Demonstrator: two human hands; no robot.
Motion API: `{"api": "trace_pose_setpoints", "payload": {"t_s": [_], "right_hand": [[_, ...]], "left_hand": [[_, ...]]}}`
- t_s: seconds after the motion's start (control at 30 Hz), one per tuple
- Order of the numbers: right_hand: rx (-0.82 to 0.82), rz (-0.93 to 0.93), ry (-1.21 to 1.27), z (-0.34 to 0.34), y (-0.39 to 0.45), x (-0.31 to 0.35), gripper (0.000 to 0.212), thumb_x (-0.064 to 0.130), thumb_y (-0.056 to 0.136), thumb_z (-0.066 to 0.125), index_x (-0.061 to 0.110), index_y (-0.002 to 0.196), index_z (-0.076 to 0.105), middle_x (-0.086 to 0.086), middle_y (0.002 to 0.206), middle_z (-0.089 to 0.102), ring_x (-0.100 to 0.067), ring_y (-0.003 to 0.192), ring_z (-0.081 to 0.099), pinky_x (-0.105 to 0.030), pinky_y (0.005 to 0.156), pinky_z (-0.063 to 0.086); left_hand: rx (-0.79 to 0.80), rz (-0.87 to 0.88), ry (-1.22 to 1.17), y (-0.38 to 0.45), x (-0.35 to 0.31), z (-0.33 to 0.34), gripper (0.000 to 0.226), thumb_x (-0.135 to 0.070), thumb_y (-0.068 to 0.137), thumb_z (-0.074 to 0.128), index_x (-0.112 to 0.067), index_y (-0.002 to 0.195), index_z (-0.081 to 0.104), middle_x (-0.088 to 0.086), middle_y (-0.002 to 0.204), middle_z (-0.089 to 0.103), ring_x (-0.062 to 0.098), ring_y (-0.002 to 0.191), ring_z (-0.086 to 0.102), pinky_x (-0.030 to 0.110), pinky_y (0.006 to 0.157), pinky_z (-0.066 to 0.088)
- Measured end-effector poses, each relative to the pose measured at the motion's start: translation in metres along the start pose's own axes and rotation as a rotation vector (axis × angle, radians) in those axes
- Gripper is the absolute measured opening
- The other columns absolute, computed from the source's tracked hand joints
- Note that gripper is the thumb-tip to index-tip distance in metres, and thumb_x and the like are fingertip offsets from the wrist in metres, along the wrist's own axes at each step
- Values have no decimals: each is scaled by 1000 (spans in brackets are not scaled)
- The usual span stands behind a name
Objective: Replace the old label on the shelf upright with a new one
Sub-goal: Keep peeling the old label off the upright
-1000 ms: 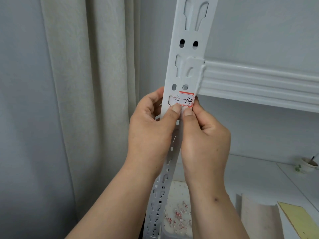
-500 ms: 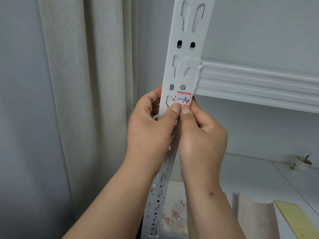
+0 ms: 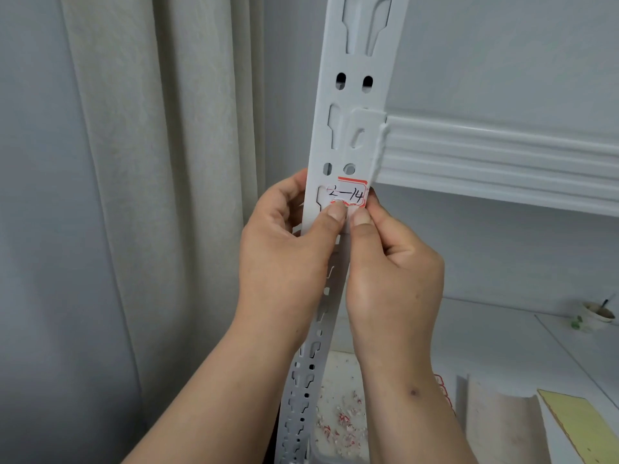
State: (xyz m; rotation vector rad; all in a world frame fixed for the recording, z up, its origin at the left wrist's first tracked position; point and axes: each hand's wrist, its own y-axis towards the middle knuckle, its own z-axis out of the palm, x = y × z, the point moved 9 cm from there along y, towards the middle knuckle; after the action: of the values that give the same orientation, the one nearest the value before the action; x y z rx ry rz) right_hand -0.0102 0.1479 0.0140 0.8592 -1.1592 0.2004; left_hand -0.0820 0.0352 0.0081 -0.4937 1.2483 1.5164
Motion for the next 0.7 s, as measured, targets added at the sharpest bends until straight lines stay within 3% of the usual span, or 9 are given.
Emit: {"api": "trace_pose_setpoints", "payload": {"t_s": [0.23,0.4,0.57,0.7], "right_hand": [[-21,23,45,-2,3,-3,20,19,90,63,27,105,74,29,84,70,16,85,63,-4,75,48],[-33,5,27,-1,5,-2,20,21,90,63,27,105,74,25,94,72,13,88,64,-10,79,50],[12,-22,-8,1,4,1,22,18,92,60,27,107,73,30,80,67,16,85,63,-4,74,46],[32,-36,-14,2,1,3,25,17,92,60,27,111,72,26,92,71,14,91,63,-7,80,48]], "left_hand": [[-7,7,-22,2,1,0,33,-5,88,70,-18,118,64,-4,106,76,10,97,73,18,75,55],[-11,23,-7,3,2,-1,32,-6,88,70,-17,118,64,-3,107,76,12,100,72,21,78,55],[28,9,-41,1,2,-1,37,-3,90,68,-17,123,65,-3,109,76,10,101,72,19,79,55],[59,-6,-65,-1,2,0,40,0,91,65,-18,126,65,-4,107,77,10,99,73,18,76,56]]}}
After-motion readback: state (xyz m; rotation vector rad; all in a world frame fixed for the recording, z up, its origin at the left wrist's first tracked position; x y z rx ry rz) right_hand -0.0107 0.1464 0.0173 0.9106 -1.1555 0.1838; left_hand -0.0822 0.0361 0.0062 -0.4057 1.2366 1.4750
